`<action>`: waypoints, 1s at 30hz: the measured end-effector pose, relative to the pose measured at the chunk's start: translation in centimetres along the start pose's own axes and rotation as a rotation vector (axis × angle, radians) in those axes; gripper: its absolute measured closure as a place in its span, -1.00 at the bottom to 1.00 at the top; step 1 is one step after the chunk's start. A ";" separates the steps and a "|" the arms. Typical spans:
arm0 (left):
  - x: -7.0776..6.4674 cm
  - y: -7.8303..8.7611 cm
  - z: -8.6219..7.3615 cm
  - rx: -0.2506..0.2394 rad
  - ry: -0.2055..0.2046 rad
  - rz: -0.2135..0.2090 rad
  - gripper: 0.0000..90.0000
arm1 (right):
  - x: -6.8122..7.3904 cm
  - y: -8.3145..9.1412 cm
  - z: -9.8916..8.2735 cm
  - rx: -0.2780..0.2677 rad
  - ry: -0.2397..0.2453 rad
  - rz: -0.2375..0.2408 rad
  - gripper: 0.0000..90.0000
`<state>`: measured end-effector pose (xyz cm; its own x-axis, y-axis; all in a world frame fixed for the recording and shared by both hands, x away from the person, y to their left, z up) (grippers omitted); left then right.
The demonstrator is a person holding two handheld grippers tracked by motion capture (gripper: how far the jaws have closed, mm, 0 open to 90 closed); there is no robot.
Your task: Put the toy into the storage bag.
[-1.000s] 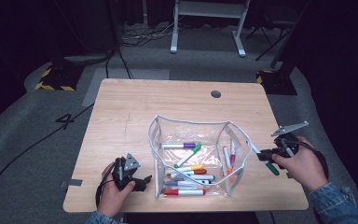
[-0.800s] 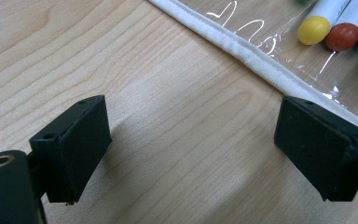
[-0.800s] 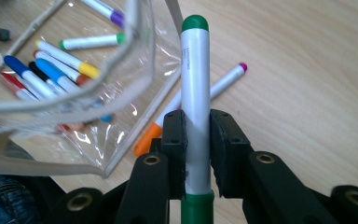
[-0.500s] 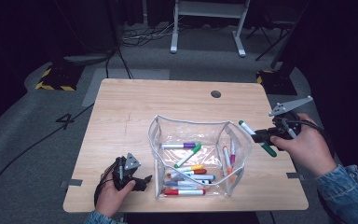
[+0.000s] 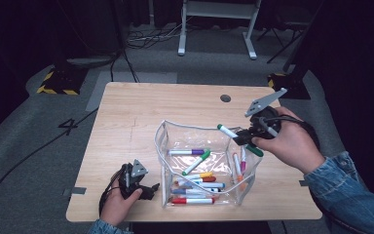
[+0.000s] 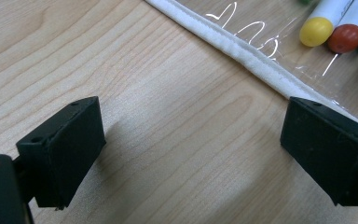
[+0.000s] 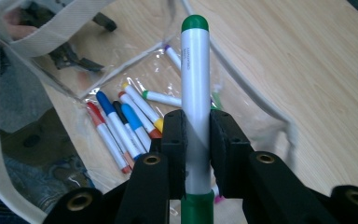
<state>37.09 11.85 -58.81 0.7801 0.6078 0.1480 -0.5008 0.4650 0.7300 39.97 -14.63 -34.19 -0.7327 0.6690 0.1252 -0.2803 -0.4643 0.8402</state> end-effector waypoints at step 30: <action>-0.1 -0.3 0.2 0.017 -0.006 0.002 -1.00 | 7.9 -13.3 -2.1 0.342 0.252 0.145 0.70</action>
<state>37.23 11.53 -58.96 0.7812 0.6051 0.1535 -0.4960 0.4524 0.7411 36.61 -4.33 -45.46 -0.8896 0.4288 0.1575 0.0264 -0.2960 0.9548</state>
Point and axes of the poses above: each handheld gripper's, and its own axes: y roughly backward along the jaws, z roughly out of its top, x roughly to its left, the point moved 10 cm from there along -y, roughly forward along the jaws, and after that the axes turned 15 degrees about -y, right-handed, at the moved point
